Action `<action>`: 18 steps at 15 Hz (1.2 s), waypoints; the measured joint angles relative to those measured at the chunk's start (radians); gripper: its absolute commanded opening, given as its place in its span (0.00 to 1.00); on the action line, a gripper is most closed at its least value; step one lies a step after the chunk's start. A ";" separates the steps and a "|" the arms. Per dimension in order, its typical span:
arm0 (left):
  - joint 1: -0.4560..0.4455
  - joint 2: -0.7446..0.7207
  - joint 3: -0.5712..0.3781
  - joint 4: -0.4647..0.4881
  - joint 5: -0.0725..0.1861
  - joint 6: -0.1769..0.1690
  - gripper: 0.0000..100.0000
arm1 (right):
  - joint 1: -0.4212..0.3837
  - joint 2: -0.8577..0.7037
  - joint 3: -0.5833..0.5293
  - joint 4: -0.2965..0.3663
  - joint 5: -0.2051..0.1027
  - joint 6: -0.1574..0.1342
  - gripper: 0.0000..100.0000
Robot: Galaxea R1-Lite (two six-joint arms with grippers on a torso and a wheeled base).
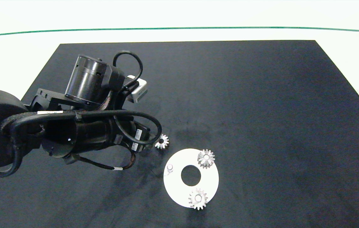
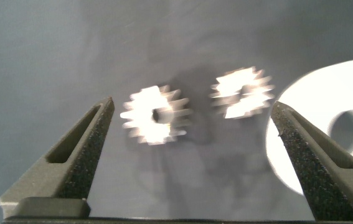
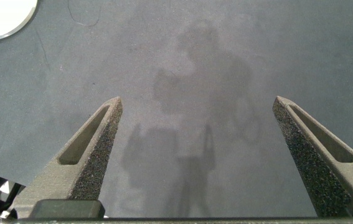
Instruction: Remove an incorrectly installed larger gear and replace it with the correct smaller gear
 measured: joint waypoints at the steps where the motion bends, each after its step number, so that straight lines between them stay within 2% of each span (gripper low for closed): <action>1: -0.033 0.003 -0.013 0.000 0.000 -0.040 1.00 | 0.000 0.000 0.000 0.000 0.000 0.000 1.00; 3: -0.087 0.030 -0.042 -0.001 0.003 -0.105 1.00 | 0.000 -0.003 0.000 0.000 0.000 -0.001 1.00; 5: -0.113 0.061 -0.056 -0.002 0.003 -0.123 1.00 | 0.000 -0.003 0.000 0.000 0.000 -0.001 1.00; 15: -0.123 0.135 -0.053 -0.007 0.008 -0.116 1.00 | 0.000 -0.005 0.002 0.000 0.000 0.000 1.00; 18: -0.118 0.151 -0.057 -0.032 0.040 -0.117 1.00 | 0.000 -0.005 0.003 0.000 0.000 0.000 1.00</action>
